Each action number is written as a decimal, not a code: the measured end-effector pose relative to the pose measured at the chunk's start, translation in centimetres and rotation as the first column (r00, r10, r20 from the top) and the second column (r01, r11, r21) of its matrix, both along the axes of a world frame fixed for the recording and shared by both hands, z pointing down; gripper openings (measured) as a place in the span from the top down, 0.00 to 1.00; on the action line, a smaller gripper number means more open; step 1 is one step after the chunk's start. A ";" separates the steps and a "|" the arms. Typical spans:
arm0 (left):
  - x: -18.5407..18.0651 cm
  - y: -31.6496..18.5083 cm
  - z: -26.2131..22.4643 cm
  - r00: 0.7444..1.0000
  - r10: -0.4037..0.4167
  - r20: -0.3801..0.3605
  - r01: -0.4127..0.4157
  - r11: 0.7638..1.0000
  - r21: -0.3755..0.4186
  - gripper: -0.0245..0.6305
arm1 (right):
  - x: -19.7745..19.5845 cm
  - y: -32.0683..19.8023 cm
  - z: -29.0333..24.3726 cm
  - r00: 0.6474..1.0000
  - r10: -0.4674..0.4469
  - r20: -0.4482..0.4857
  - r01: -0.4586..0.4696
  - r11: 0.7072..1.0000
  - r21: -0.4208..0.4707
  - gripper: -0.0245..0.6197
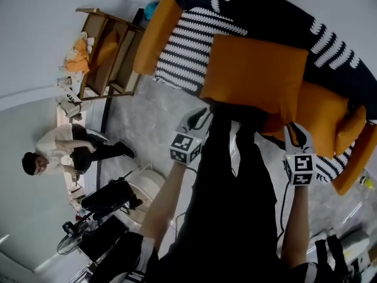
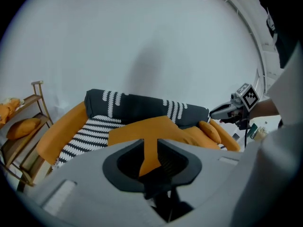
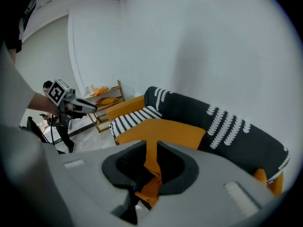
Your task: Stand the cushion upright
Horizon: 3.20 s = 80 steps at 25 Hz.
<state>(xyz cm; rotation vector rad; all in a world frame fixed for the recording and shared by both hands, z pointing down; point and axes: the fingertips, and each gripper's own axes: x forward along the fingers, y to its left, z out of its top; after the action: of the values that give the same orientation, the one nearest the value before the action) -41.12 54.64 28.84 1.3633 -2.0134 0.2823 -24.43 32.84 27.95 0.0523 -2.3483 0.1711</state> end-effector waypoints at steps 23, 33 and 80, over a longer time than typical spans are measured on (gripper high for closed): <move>-6.4 4.5 27.4 0.991 0.028 -0.130 -0.064 0.956 -0.286 0.62 | -0.9 -3.1 18.1 0.956 -0.055 -0.288 0.103 0.983 0.154 0.60; -9.4 7.0 34.1 0.988 0.027 -0.151 -0.089 0.903 -0.420 0.56 | -0.2 -4.8 21.7 0.938 0.006 -0.348 0.057 0.984 0.171 0.55; -17.5 0.2 14.5 0.998 0.000 -0.064 -0.024 0.928 -0.372 0.92 | -5.3 -10.9 11.2 0.946 0.206 -0.249 -0.159 0.968 0.196 0.93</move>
<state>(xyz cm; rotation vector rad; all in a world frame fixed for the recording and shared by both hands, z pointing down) -58.63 54.82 43.37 1.1278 -1.7860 0.5890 -29.75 21.92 39.19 0.3591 -2.0801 0.0447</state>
